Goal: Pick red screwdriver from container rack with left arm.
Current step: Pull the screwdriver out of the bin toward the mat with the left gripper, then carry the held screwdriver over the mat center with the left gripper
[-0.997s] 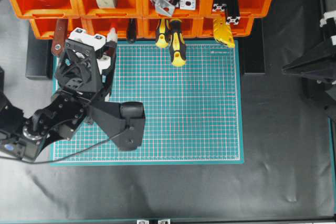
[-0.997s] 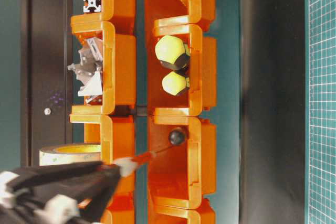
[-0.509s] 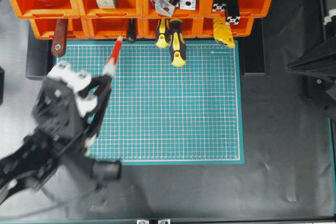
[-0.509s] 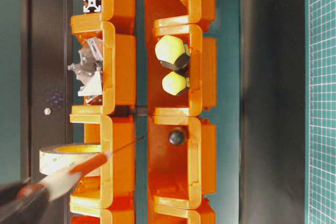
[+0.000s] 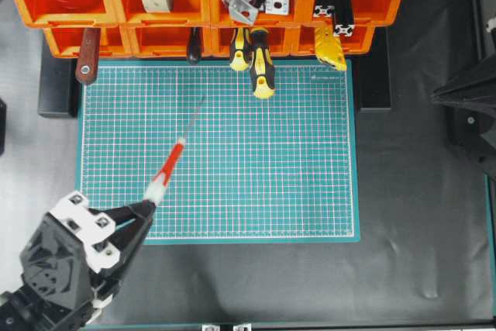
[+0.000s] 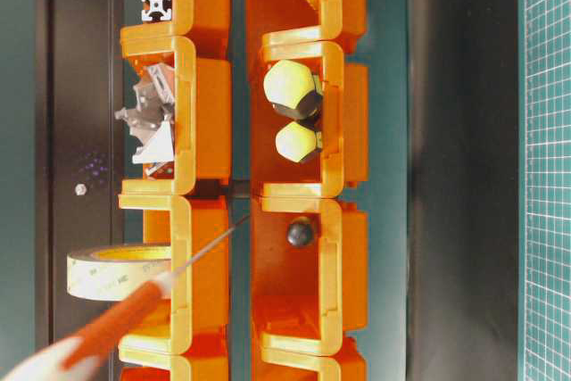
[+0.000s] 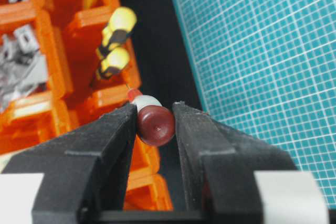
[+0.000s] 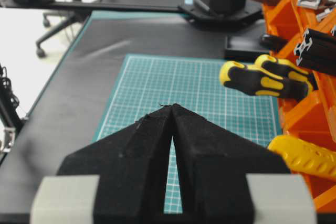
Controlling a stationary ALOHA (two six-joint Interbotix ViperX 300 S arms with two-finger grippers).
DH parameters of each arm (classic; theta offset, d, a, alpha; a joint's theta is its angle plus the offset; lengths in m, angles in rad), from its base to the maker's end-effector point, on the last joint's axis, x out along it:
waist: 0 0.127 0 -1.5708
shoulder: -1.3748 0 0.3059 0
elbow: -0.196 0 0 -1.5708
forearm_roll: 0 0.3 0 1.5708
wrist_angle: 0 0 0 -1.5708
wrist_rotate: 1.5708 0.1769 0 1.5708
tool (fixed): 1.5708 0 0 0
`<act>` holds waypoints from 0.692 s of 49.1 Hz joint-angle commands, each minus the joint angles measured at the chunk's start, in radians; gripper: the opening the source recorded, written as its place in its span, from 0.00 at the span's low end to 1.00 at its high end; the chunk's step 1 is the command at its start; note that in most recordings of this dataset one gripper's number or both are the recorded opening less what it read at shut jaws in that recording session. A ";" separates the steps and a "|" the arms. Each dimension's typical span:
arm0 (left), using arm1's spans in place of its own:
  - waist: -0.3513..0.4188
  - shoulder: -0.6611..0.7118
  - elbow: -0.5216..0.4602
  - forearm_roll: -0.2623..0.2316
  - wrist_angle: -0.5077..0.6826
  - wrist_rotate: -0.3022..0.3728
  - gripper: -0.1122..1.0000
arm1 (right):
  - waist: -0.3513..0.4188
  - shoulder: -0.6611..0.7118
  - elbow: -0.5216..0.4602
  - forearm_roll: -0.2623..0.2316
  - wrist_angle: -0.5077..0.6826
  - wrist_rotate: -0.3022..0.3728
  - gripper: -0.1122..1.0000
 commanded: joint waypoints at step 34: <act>0.221 -0.014 0.373 0.003 -0.698 -0.014 0.33 | 0.002 -0.011 -0.061 0.021 -0.118 0.103 0.09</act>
